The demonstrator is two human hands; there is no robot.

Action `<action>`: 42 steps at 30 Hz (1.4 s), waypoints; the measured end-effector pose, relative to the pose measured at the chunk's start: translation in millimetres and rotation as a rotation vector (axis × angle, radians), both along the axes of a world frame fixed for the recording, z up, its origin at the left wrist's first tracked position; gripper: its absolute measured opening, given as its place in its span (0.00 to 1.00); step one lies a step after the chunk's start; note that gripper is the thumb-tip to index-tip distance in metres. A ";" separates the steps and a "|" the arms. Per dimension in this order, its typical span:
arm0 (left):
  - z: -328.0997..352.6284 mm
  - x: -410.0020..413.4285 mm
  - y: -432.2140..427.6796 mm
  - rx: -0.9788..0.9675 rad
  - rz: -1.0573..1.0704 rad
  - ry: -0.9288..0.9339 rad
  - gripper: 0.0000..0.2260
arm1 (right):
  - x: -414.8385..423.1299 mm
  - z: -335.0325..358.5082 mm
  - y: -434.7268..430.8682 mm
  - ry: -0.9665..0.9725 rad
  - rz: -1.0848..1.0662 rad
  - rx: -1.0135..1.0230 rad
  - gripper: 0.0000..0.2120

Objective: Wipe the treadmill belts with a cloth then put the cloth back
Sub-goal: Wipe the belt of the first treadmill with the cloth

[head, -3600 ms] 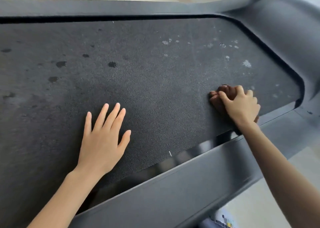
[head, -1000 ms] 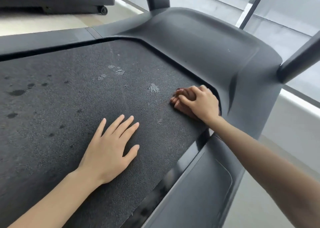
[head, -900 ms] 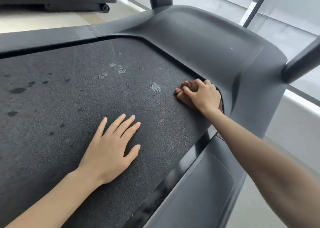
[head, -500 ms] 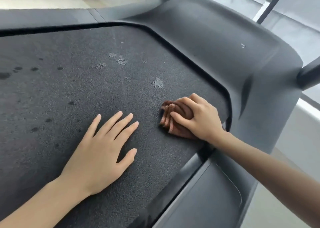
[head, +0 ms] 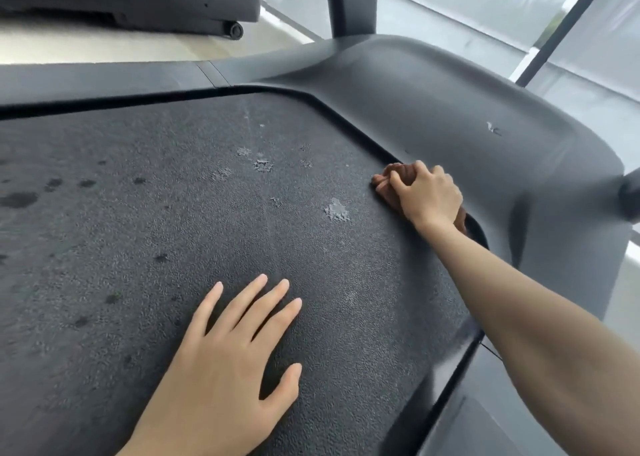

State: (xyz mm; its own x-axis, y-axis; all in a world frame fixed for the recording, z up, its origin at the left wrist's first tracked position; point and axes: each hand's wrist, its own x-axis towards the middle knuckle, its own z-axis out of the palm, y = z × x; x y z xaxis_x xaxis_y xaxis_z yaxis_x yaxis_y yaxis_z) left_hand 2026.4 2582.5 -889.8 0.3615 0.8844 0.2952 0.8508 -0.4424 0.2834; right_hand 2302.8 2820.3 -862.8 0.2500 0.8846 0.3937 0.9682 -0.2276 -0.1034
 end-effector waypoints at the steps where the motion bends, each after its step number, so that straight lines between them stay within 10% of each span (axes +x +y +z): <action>1: 0.9 0.0 0.2 -0.003 0.002 0.002 0.26 | -3.0 -0.1 -0.9 0.007 -0.016 -0.005 0.24; 15: 24.1 -22.0 -35.7 -0.083 -0.012 0.136 0.23 | -127.8 2.3 -107.4 -0.032 0.640 -0.082 0.21; 24: 10.1 -93.4 -110.9 -0.038 -0.031 0.129 0.23 | -70.3 9.8 -75.2 0.099 0.072 -0.140 0.25; 36: 27.1 -98.1 -138.3 -0.100 0.027 0.122 0.19 | -227.2 0.6 -236.9 -0.057 0.824 -0.131 0.27; 42: 20.5 -174.2 -206.6 -0.112 0.165 0.152 0.21 | -150.5 12.4 -210.6 -0.025 0.557 -0.170 0.25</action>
